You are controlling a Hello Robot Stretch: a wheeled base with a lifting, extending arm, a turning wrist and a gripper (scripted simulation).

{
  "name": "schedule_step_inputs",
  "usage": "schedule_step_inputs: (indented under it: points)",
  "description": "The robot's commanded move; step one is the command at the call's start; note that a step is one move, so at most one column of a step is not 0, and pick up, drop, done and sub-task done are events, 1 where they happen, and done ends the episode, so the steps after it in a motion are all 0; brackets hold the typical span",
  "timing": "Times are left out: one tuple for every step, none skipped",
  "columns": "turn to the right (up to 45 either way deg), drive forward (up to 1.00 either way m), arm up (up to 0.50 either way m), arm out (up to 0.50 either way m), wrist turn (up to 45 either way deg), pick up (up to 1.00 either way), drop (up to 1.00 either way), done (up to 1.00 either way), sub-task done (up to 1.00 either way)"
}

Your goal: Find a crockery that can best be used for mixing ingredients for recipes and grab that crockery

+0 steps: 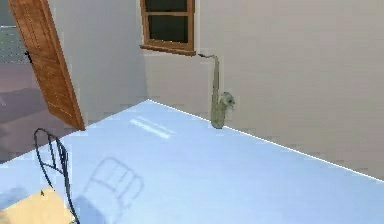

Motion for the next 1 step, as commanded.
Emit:
schedule_step_inputs:
  points:
    - [0.0, 1.0, 0.0, 0.0, 0.0, 0.0, 0.0, 0.0, 0.0]
